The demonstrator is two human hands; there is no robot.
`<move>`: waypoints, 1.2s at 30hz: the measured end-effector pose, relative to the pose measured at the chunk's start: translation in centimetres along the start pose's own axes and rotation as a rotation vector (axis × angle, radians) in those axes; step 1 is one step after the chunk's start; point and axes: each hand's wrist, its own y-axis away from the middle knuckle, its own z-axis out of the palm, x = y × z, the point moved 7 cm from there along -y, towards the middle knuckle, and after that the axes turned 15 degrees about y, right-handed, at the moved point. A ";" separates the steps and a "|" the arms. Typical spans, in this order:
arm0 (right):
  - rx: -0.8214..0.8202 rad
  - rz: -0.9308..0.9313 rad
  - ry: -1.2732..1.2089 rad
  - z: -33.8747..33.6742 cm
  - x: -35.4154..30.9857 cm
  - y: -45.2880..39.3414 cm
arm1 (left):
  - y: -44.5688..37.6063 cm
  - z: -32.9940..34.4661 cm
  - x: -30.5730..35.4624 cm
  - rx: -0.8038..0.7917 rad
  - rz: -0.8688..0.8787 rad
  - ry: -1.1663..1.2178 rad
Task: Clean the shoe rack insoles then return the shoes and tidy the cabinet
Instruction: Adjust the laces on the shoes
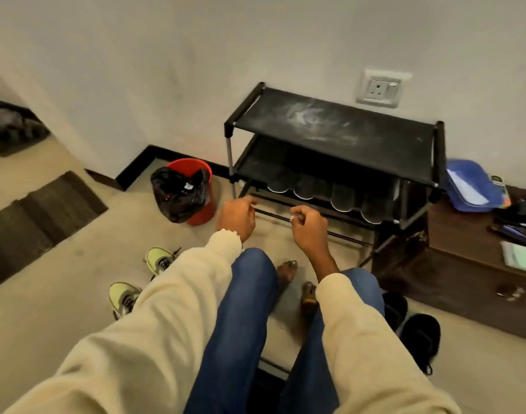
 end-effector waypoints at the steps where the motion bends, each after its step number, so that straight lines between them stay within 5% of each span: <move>1: -0.027 -0.022 0.004 0.9 -0.4 -0.5 | -0.1 -0.5 -1.1 0.025 -0.032 0.010; 11: -0.391 -0.194 0.033 12.8 -5.6 -4.8 | -0.2 -3.5 -15.5 0.143 -0.351 0.061; 25: -0.964 -0.257 0.237 42.2 -4.9 -5.2 | 1.8 4.1 -42.3 -0.102 -0.892 0.051; 31: -1.145 -0.219 0.273 53.0 -0.7 -2.4 | 7.1 10.4 -51.7 0.139 -1.346 0.397; 36: -1.239 -0.195 0.257 57.6 -0.2 -0.5 | 6.7 14.4 -54.1 0.361 -1.343 0.973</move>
